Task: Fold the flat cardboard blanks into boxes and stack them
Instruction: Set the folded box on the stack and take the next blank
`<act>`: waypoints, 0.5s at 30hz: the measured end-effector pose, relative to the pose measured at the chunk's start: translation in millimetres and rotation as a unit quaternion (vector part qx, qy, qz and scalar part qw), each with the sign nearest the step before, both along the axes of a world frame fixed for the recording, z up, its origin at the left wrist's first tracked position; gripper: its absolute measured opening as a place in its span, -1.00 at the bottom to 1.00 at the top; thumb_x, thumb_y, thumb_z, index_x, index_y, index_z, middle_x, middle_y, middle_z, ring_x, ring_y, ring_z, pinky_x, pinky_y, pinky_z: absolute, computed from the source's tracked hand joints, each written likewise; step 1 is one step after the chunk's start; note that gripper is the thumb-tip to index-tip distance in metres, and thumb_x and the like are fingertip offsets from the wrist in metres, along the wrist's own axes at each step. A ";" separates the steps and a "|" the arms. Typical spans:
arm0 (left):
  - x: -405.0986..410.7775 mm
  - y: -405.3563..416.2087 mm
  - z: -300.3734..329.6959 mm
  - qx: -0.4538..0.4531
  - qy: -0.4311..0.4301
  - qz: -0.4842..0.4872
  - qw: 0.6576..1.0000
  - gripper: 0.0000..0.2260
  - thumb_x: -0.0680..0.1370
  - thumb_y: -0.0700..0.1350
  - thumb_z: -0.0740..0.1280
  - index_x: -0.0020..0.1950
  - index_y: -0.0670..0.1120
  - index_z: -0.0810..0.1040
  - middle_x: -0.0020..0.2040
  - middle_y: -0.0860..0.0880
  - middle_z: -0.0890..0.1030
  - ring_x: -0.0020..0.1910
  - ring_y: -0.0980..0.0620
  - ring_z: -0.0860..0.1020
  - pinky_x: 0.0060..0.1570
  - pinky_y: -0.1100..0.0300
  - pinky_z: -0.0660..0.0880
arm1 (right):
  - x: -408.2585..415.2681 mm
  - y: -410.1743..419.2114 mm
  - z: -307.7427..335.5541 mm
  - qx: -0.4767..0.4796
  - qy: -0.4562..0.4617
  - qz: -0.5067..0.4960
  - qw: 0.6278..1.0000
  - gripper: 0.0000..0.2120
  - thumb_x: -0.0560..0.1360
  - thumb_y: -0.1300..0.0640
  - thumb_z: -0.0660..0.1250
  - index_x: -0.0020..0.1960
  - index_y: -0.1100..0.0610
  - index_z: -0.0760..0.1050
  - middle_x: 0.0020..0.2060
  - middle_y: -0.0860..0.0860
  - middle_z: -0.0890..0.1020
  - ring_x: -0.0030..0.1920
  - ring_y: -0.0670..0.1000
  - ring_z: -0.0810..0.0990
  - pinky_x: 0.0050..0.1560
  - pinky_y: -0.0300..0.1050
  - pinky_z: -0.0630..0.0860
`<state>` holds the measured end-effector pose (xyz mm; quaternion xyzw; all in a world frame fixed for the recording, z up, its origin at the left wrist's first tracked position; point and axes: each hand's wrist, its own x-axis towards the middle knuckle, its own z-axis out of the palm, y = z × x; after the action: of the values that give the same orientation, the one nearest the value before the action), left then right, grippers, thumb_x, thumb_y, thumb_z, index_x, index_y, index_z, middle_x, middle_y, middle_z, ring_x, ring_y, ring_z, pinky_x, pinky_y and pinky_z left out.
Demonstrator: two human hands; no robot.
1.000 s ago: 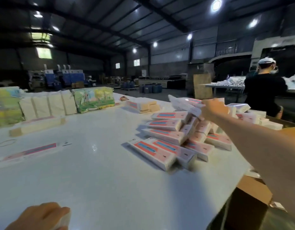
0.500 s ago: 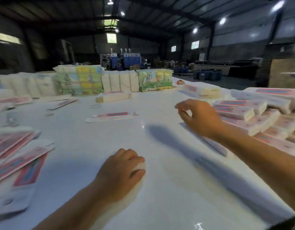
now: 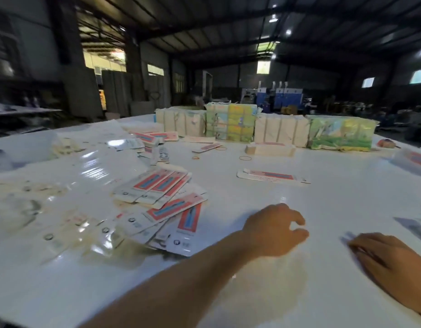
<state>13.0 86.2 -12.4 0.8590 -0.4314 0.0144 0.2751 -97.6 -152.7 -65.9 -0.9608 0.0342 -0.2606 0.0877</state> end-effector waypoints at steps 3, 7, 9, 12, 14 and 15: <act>69.3 44.0 43.5 0.017 -0.042 0.137 0.990 -0.70 0.55 0.08 0.23 0.26 0.06 0.50 0.29 0.02 0.45 0.24 -0.02 0.42 0.17 0.13 0.34 | 6.2 -14.8 -8.4 0.065 0.022 0.008 0.998 -0.69 0.46 0.20 0.32 -0.15 -0.24 0.57 -0.05 -0.56 0.48 -0.05 -0.39 0.47 0.07 -0.36 0.35; 153.2 133.8 60.7 0.097 -0.022 0.365 0.926 -0.56 0.54 0.11 0.19 0.37 -0.05 0.37 0.38 -0.12 0.35 0.32 -0.17 0.32 0.26 -0.02 0.34 | 28.0 -22.8 -31.1 0.179 0.073 -0.020 0.981 -0.35 0.46 0.35 0.34 -0.30 -0.48 0.46 -0.19 -0.68 0.40 -0.09 -0.59 0.33 0.08 -0.53 0.20; 169.6 172.0 40.9 0.147 0.047 0.446 0.882 -0.31 0.49 0.32 0.16 0.48 -0.05 0.16 0.48 -0.17 0.17 0.43 -0.23 0.13 0.34 -0.15 0.16 | 39.4 -32.4 -49.5 0.261 0.076 -0.010 0.962 -0.07 0.47 0.51 0.24 -0.40 -0.63 0.34 -0.25 -0.73 0.36 -0.11 -0.61 0.32 0.22 -0.41 0.14; 175.8 195.5 5.6 0.206 0.041 0.479 0.852 -0.14 0.40 0.50 0.06 0.49 -0.06 0.10 0.48 -0.19 0.16 0.45 -0.24 0.10 0.37 -0.18 0.05 | 44.5 -36.5 -41.2 0.224 0.060 -0.044 0.972 -0.28 0.47 0.46 0.27 -0.27 -0.44 0.56 -0.25 -0.51 0.54 -0.11 -0.50 0.40 0.18 -0.36 0.24; 175.7 194.7 0.7 0.192 -0.008 0.478 0.857 -0.29 0.47 0.41 0.07 0.43 -0.06 0.22 0.41 -0.20 0.26 0.39 -0.22 0.20 0.34 -0.16 0.14 | 44.6 -32.3 -41.7 0.147 0.053 -0.052 0.986 -0.70 0.47 0.41 0.31 0.01 0.07 0.65 -0.01 -0.06 0.66 0.00 -0.35 0.48 0.26 -0.26 0.32; 175.4 193.0 2.7 0.183 -0.022 0.479 0.858 -0.38 0.51 0.34 0.09 0.39 -0.06 0.28 0.38 -0.20 0.30 0.36 -0.22 0.23 0.32 -0.13 0.19 | 47.0 -37.8 -45.5 0.144 0.061 -0.062 0.986 -0.73 0.49 0.45 0.26 0.11 0.22 0.58 0.11 0.18 0.61 0.03 -0.37 0.48 0.36 -0.08 0.28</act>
<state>188.4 279.1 -9.7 0.9940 0.0320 0.0839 0.0624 -50.6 -190.6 -111.3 -0.9484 0.1357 -0.1985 0.2067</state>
